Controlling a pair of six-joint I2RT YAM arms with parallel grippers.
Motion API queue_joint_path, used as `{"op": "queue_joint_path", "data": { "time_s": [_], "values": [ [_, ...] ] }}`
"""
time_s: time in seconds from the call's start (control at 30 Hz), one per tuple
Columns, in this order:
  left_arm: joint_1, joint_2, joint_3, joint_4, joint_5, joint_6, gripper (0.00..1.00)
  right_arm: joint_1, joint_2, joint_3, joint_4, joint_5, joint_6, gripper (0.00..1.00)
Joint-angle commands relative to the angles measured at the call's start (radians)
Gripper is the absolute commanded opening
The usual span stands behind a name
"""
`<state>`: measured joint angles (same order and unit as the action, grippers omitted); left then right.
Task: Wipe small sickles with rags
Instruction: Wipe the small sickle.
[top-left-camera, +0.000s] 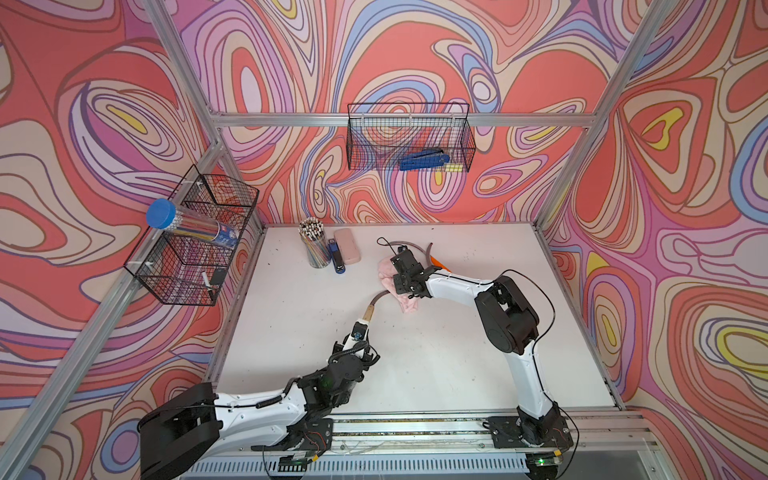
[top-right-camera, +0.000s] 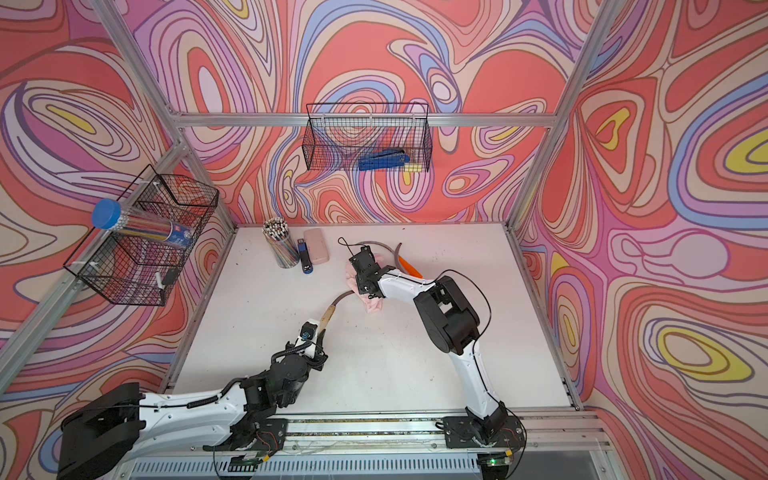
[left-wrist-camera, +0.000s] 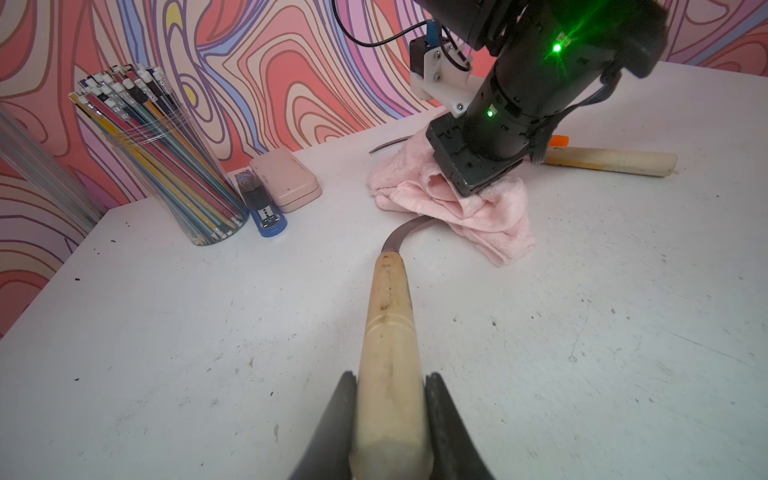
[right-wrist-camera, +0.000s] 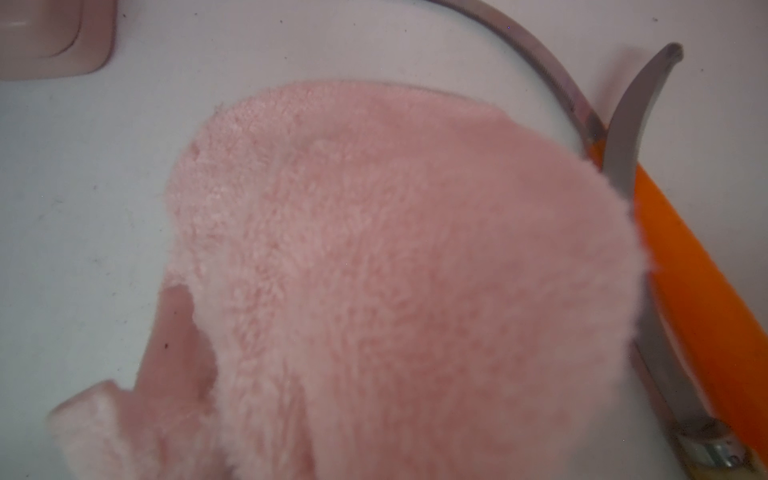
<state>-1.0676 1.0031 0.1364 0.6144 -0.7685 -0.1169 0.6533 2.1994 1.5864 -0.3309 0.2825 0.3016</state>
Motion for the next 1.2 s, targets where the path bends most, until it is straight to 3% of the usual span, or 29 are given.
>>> {"op": "queue_joint_path", "data": {
  "time_s": [0.0, 0.3, 0.6, 0.7, 0.87, 1.17],
  "values": [
    [0.001, -0.003, -0.001, 0.013, -0.065, -0.018, 0.00, 0.012, -0.060, -0.018, -0.021, -0.053, 0.003, 0.00],
    [0.001, 0.002, 0.000, 0.018, -0.070, -0.018, 0.00, 0.173, -0.136, 0.016, -0.030, -0.103, -0.032, 0.00],
    [0.001, -0.004, 0.000, 0.011, -0.070, -0.020, 0.00, 0.221, -0.239, -0.072, 0.032, -0.183, -0.008, 0.00],
    [0.001, -0.006, -0.001, 0.012, -0.069, -0.020, 0.00, 0.204, -0.201, -0.056, 0.014, -0.132, -0.006, 0.00],
    [0.002, -0.013, -0.002, 0.007, -0.068, -0.022, 0.00, 0.116, -0.092, -0.010, 0.009, -0.183, 0.014, 0.00],
    [0.001, -0.017, -0.003, 0.004, -0.075, -0.026, 0.00, 0.017, 0.053, 0.109, -0.147, 0.048, 0.001, 0.00]
  ]
}}
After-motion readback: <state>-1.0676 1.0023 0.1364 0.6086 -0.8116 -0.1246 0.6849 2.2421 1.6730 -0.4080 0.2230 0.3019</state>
